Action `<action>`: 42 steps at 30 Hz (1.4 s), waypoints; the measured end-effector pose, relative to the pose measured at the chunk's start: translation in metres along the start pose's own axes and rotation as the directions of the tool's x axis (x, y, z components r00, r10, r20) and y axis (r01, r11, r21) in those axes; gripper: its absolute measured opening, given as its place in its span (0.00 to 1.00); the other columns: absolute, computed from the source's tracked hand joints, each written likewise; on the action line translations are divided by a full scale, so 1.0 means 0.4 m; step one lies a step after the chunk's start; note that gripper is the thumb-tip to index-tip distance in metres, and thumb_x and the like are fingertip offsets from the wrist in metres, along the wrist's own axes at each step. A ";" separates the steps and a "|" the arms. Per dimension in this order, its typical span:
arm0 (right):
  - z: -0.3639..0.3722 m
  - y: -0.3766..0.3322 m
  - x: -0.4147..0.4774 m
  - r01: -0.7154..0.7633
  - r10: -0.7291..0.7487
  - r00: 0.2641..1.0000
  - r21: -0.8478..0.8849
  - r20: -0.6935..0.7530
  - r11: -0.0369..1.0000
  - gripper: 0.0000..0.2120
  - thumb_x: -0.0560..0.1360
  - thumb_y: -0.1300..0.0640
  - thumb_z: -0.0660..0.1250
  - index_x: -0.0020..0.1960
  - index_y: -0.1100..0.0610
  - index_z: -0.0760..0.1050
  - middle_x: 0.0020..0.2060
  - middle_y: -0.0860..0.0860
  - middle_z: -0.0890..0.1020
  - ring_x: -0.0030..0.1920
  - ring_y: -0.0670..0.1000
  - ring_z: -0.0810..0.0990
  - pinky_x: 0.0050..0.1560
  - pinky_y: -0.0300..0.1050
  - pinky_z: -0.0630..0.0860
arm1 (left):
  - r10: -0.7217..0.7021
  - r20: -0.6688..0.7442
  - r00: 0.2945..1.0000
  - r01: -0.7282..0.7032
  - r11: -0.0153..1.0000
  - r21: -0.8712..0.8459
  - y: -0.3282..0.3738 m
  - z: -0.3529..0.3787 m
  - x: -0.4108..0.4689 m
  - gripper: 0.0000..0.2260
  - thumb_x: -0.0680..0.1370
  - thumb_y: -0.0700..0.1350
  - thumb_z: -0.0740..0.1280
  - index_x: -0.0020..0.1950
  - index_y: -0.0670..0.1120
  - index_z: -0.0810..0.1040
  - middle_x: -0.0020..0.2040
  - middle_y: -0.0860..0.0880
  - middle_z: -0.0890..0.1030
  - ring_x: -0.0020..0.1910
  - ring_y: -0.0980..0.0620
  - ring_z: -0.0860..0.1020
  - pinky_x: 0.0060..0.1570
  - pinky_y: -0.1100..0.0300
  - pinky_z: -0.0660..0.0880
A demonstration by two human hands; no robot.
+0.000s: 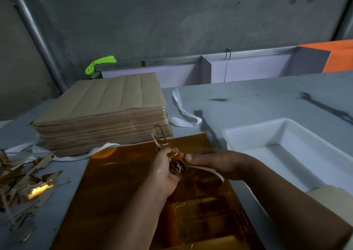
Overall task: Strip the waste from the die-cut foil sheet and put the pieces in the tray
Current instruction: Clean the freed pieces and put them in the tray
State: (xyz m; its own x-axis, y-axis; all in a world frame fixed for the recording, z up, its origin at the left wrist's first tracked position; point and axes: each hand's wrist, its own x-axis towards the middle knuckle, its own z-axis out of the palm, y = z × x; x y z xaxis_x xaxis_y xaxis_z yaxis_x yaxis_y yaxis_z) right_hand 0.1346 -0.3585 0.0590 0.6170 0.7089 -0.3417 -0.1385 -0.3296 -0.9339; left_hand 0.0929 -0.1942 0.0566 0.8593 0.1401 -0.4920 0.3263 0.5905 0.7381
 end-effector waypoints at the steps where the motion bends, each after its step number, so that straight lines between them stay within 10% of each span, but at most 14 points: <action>1: 0.001 0.002 0.000 -0.031 0.031 0.999 -0.011 0.023 0.999 0.22 0.72 0.37 0.69 0.54 0.54 0.79 0.44 0.52 0.84 0.44 0.50 0.82 0.47 0.46 0.81 | 0.016 0.004 1.000 -0.016 0.999 -0.047 0.006 0.002 0.001 0.04 0.78 0.39 0.63 0.49 0.42 0.77 0.43 0.44 0.79 0.42 0.48 0.78 0.44 0.52 0.78; 5: -0.002 0.005 -0.002 -0.109 0.107 0.989 0.021 0.099 0.994 0.26 0.72 0.42 0.71 0.65 0.54 0.74 0.49 0.54 0.84 0.54 0.55 0.81 0.55 0.51 0.77 | 0.039 0.018 0.999 -0.036 0.991 -0.131 0.024 0.006 -0.002 0.05 0.79 0.40 0.62 0.50 0.42 0.77 0.43 0.44 0.80 0.44 0.49 0.78 0.53 0.49 0.75; 11: -0.007 0.000 -0.005 -0.067 0.064 0.997 0.045 0.052 0.997 0.18 0.74 0.62 0.73 0.63 0.59 0.75 0.39 0.49 0.81 0.39 0.48 0.79 0.45 0.44 0.79 | 0.015 0.022 1.000 -0.013 0.995 -0.100 0.020 0.002 -0.002 0.07 0.80 0.40 0.61 0.49 0.42 0.78 0.43 0.44 0.80 0.44 0.49 0.78 0.43 0.53 0.76; 22: 0.006 -0.001 -0.004 -0.120 0.105 0.991 -0.225 -0.078 0.967 0.06 0.75 0.56 0.71 0.44 0.60 0.80 0.28 0.48 0.75 0.27 0.45 0.67 0.30 0.41 0.62 | -0.032 0.130 0.991 0.049 0.991 -0.127 0.010 0.019 -0.019 0.08 0.80 0.41 0.60 0.46 0.42 0.78 0.37 0.46 0.82 0.41 0.50 0.80 0.36 0.56 0.75; 28: 0.002 -0.001 0.002 -0.076 0.031 0.958 -0.148 -0.284 0.986 0.05 0.78 0.62 0.67 0.50 0.63 0.80 0.39 0.57 0.81 0.31 0.47 0.76 0.30 0.38 0.71 | -0.086 0.101 0.991 0.096 0.991 -0.094 0.007 0.012 -0.027 0.07 0.79 0.42 0.62 0.42 0.45 0.76 0.34 0.48 0.79 0.34 0.48 0.78 0.42 0.53 0.75; 36: 0.017 -0.019 -0.014 -0.057 0.055 0.998 -0.102 -0.023 0.993 0.20 0.74 0.37 0.65 0.44 0.54 0.79 0.35 0.51 0.78 0.31 0.47 0.73 0.31 0.38 0.69 | 0.075 -0.033 0.997 -0.079 0.983 -0.168 0.011 0.028 -0.018 0.10 0.81 0.42 0.58 0.43 0.44 0.74 0.40 0.47 0.76 0.41 0.50 0.75 0.47 0.53 0.72; 42: 0.028 -0.019 -0.015 -0.106 0.111 0.994 -0.280 0.002 0.954 0.09 0.75 0.49 0.72 0.42 0.54 0.78 0.32 0.48 0.75 0.29 0.45 0.68 0.31 0.38 0.64 | 0.094 -0.047 0.994 -0.103 0.969 -0.224 -0.013 0.058 -0.024 0.11 0.83 0.42 0.57 0.43 0.45 0.74 0.40 0.48 0.77 0.42 0.52 0.77 0.47 0.56 0.73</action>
State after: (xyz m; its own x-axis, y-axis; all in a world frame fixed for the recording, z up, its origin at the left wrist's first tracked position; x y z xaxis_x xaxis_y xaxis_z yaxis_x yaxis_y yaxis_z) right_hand 0.1232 -0.3534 0.0672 0.5963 0.6693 -0.4433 0.0195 -0.5641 -0.8255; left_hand 0.0922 -0.2173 0.0681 0.8666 0.2327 -0.4414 0.1397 0.7361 0.6623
